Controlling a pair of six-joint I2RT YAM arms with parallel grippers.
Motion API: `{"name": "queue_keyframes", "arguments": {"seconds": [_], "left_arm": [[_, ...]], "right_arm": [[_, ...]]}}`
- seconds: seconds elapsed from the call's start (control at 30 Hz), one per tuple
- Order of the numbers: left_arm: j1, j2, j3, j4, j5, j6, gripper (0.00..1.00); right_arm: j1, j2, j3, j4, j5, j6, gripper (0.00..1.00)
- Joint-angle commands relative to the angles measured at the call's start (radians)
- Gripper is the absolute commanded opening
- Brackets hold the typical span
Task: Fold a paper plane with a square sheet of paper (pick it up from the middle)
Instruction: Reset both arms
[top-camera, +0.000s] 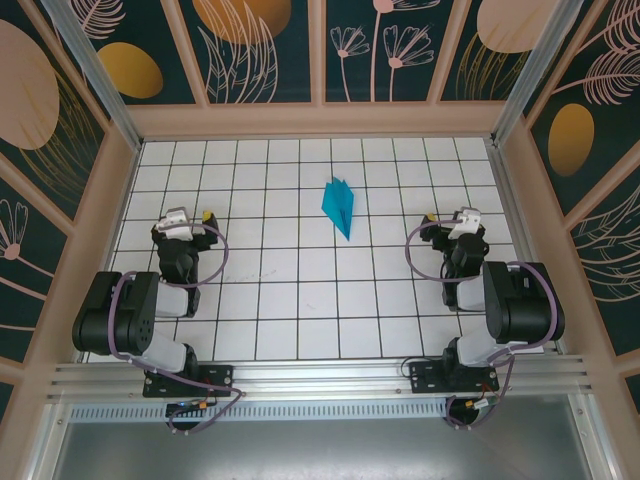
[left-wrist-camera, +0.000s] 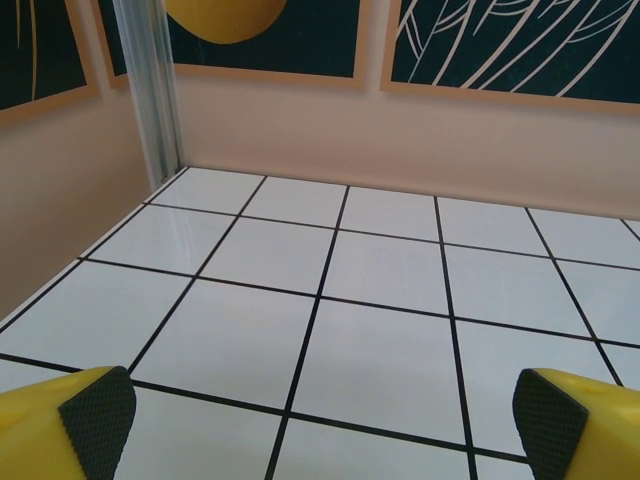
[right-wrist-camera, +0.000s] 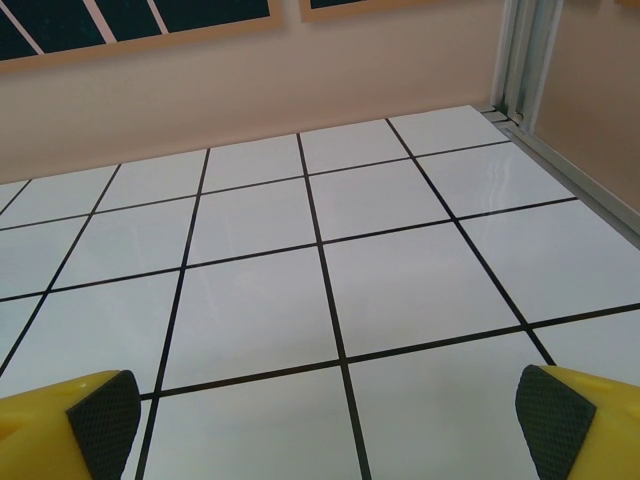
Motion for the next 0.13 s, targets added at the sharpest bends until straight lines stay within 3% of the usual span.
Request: {"name": "queue_keyframes", "arguments": {"seconds": [0.0,0.1], "left_arm": [[0.009,0.009,0.017,0.003,0.016,0.014,0.99],[0.008,0.006,0.011,0.01,0.017,0.014,0.98]], "right_arm": [[-0.005,0.004,-0.003,0.056,-0.023,-0.008,0.99],[-0.004,0.004,-0.005,0.06,-0.038,-0.014,0.99]]}}
